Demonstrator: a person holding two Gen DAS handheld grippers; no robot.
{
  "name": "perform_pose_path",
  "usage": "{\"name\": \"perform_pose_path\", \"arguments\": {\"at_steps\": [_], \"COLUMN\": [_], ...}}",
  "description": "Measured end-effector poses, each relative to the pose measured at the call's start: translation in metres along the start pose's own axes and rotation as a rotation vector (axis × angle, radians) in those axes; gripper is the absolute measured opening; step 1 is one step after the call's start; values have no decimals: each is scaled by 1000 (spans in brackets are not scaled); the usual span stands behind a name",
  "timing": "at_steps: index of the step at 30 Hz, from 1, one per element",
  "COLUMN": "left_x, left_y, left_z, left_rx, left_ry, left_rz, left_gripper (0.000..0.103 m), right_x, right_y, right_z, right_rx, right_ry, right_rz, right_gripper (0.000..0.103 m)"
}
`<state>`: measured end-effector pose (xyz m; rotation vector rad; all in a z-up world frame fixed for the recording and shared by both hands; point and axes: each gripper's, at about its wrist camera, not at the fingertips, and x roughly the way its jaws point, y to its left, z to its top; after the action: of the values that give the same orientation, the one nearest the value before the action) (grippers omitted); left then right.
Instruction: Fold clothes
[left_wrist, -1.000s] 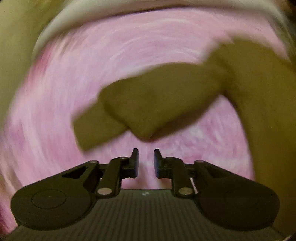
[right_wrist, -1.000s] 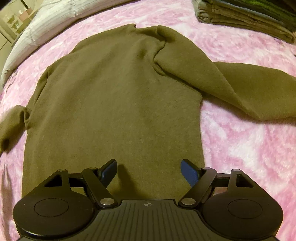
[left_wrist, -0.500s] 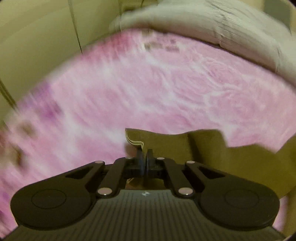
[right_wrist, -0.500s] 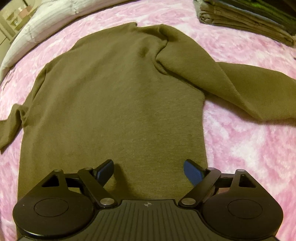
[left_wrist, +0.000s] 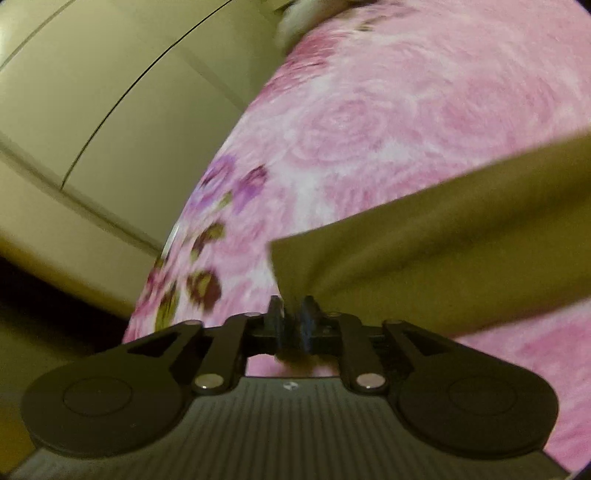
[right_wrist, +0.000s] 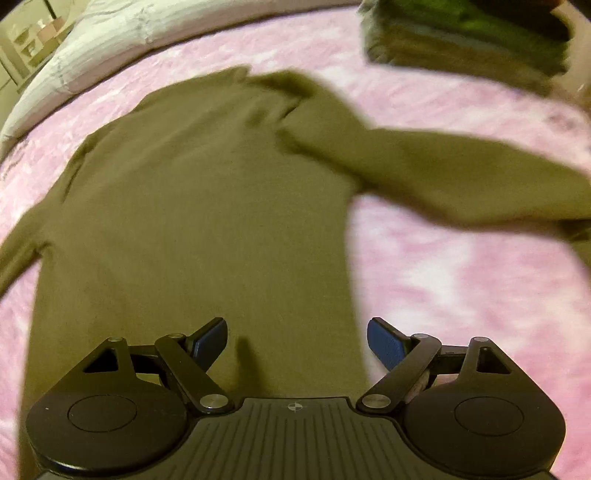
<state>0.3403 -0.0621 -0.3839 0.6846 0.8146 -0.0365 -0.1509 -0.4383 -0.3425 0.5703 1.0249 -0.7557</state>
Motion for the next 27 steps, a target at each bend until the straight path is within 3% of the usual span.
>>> {"name": "perform_pose_path", "arguments": {"at_steps": [3, 7, 8, 11, 14, 15, 18, 19, 23, 27], "left_x": [-34, -87, -100, -141, -179, -190, -222, -232, -255, -260], "left_y": [8, -20, -32, -69, -103, -112, -131, -136, -135, -134], "left_z": [1, -5, -7, -15, -23, -25, -33, -35, -38, -43], "left_rx": [-122, -136, -133, -120, -110, -105, -75, -64, -51, -50], "left_ry": [26, 22, 22, 21, 15, 12, -14, -23, -48, -35], "left_rz": [-48, -196, -244, -388, -503, -529, -567, -573, -575, -574], "left_gripper": [22, 23, 23, 23, 23, 23, 23, 23, 23, 23], "right_x": [-24, -37, -38, -36, -27, -19, -12, -21, -78, -139], "right_y": [-43, -108, -125, -183, -224, -229, -233, -237, -280, -353], "right_z": [-14, -34, -37, -29, -20, -18, -14, -8, 22, 51], "right_rx": [-75, -241, -255, -68, 68, 43, -84, -87, 93, 537], "right_ry": [-46, -70, -80, -118, -178, -162, -136, -136, -180, -173], "right_rz": [-150, -386, -418, -380, -286, -259, -165, -137, 38, 437], "right_gripper": [86, 85, 85, 85, 85, 84, 33, 4, 3, 3]}}
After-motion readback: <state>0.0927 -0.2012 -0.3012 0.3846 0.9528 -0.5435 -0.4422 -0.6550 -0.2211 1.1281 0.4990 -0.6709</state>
